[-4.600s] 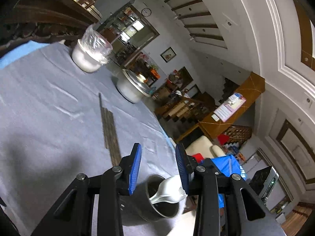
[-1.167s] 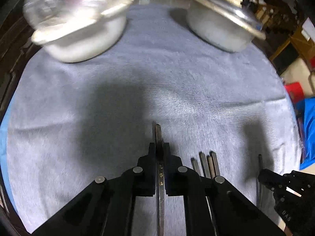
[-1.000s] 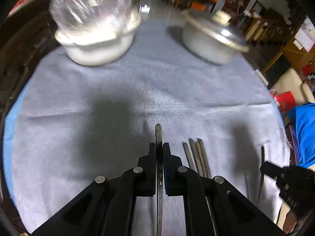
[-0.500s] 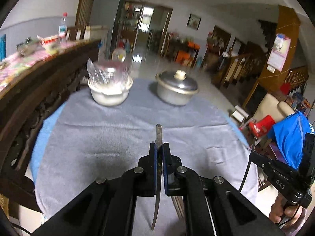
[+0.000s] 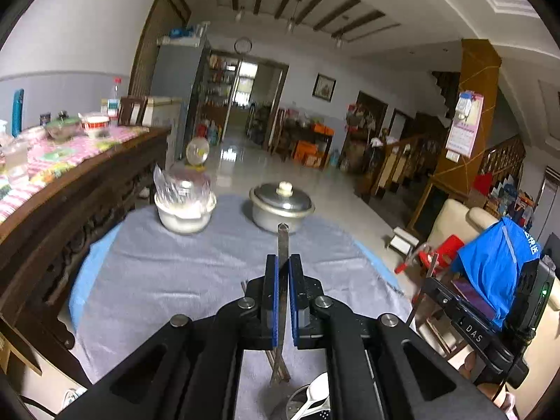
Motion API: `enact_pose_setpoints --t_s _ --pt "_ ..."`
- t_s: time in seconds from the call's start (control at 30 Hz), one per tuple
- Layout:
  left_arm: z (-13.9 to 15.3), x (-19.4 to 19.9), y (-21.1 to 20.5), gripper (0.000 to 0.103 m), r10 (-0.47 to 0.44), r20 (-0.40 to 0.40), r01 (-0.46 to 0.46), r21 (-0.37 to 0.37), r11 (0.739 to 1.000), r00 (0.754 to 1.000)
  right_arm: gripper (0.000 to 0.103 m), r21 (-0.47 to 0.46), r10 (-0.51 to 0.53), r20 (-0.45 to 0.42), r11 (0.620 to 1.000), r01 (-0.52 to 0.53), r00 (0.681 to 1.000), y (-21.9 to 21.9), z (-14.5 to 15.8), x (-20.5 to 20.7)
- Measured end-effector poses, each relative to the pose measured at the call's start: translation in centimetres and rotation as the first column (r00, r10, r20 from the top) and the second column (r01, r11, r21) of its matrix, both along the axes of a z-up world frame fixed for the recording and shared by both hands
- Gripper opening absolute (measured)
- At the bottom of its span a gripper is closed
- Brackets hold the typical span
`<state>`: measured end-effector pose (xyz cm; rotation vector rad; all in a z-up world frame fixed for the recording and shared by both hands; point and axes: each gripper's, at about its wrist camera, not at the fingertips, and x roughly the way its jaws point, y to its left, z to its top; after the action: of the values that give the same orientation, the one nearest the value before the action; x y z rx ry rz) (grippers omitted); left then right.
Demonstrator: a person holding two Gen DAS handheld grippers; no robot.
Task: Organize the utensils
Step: 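Lift both chopsticks and carry them over the utensil holder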
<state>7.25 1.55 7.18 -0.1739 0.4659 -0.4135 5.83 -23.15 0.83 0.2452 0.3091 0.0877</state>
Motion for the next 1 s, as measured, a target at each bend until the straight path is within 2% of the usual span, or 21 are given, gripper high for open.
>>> enact_pose_setpoints --t_s 0.2,0.33,0.53,0.7,1.0 --pt "2.0 -2.0 0.7 0.005 -0.001 0.055 0.003 -0.040 0.999 0.998 0.006 -0.041 -0.031 0.108 0.999 0.036 0.994 1.7 2.2 -2.1" --pt "3.1 -3.4 1.0 0.005 -0.014 0.081 0.020 -0.075 0.997 0.997 0.006 -0.034 -0.037 0.170 0.998 0.044 0.985 2.2 3.6 -3.6" --pt "3.5 -4.7 0.2 0.005 -0.047 0.092 0.054 -0.078 0.995 0.995 0.006 -0.018 -0.026 0.227 0.999 0.030 0.974 2.7 5.0 -5.0" --pt "2.7 -5.0 -0.7 0.005 -0.062 0.073 0.067 -0.068 0.995 0.995 0.007 -0.012 0.000 0.228 1.000 0.003 0.974 3.9 4.8 -5.1" --pt "0.2 -4.5 -0.9 0.005 -0.044 -0.007 0.044 -0.037 0.998 0.999 0.007 -0.032 0.050 0.143 0.998 -0.046 0.988 5.8 1.9 -4.0"
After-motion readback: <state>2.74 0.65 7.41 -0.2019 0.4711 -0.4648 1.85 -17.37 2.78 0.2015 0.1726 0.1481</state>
